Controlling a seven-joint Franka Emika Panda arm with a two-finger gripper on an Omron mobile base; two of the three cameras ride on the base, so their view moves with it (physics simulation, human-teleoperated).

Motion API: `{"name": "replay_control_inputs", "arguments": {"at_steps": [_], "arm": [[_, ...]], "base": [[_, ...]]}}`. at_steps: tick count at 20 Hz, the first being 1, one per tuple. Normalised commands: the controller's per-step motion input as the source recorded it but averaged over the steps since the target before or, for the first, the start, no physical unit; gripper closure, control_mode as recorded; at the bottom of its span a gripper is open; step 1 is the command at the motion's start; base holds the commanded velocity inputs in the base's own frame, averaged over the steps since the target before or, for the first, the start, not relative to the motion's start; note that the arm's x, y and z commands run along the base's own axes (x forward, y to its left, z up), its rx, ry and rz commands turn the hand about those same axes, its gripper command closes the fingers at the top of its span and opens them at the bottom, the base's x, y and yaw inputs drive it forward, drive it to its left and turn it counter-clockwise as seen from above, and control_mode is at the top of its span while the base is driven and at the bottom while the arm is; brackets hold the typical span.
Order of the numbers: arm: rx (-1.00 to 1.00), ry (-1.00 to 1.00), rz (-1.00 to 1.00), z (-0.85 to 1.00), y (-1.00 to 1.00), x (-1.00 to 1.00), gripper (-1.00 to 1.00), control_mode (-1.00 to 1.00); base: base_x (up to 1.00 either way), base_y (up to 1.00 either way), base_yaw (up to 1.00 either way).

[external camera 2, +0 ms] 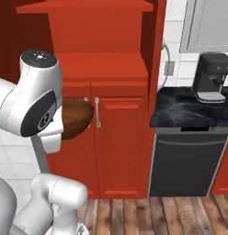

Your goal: Pick up the bowls from the cabinet and place each bowl in front of a stool on the dining counter.

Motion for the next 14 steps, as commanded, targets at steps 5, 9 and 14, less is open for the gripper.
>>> {"name": "replay_control_inputs", "arguments": {"at_steps": [5,9,14], "arm": [[0.00,0.00,0.00,0.00,0.00,0.00,1.00,1.00],[0.00,0.00,0.00,0.00,0.00,0.00,1.00,1.00],[0.00,0.00,0.00,0.00,0.00,0.00,1.00,1.00]], "base": [[-0.95,0.12,-0.83],[-0.73,0.04,-0.93],[-0.57,0.00,-0.97]]}}
